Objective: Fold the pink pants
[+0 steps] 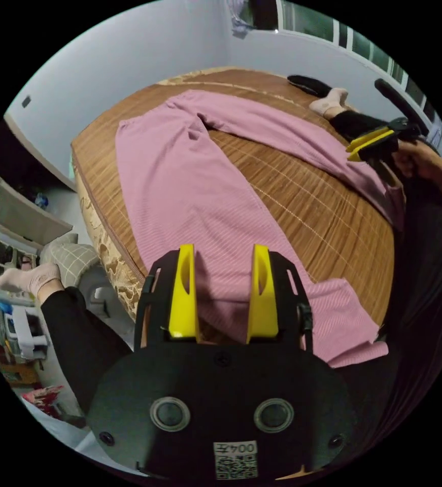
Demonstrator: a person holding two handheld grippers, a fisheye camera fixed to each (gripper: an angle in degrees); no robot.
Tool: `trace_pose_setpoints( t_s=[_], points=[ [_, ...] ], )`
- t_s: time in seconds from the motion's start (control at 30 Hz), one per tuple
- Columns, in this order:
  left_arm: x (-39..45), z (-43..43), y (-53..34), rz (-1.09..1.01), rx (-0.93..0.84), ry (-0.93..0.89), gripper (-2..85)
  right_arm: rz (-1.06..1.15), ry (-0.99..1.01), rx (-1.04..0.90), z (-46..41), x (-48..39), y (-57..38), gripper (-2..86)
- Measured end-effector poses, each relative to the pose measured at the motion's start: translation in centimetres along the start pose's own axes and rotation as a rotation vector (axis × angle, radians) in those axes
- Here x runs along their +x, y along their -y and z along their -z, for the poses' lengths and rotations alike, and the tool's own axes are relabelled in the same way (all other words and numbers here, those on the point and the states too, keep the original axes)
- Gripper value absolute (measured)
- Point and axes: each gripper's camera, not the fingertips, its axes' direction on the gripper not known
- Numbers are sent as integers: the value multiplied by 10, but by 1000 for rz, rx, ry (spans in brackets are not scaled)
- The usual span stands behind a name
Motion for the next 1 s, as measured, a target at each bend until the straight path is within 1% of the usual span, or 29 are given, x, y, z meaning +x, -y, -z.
trace_pose_setpoints(
  t_s=[0.1,0.2,0.33,0.4,0.47,0.57,0.67,0.73,0.83,0.93,1.0],
  points=[
    [-25,17,-9,127,142,-68,151,15,18,182,29,9,1,172],
    [-50,17,-18,254,215,-129,149,42,-18,321,39,22,6,182],
    [-75,17,-25,387,299,-166,142,98,-72,349,15,45,32,184],
    [-79,17,-23,407,320,-162,138,117,-96,332,-4,54,45,184],
    [-81,15,-13,392,307,-137,135,131,-119,328,-22,62,56,185],
    [-87,13,22,312,279,-98,130,146,-170,316,-52,73,71,185],
    [-102,8,78,253,267,-55,128,122,-179,274,-87,84,74,183],
    [-117,0,130,211,265,-17,127,118,-213,275,-89,83,73,177],
    [-131,-21,195,149,232,61,125,127,-211,286,-89,86,68,169],
    [-146,-42,249,146,228,105,124,117,-181,290,-89,94,66,168],
    [-154,-54,276,159,228,90,125,122,-191,294,-90,94,65,168]
  ],
)
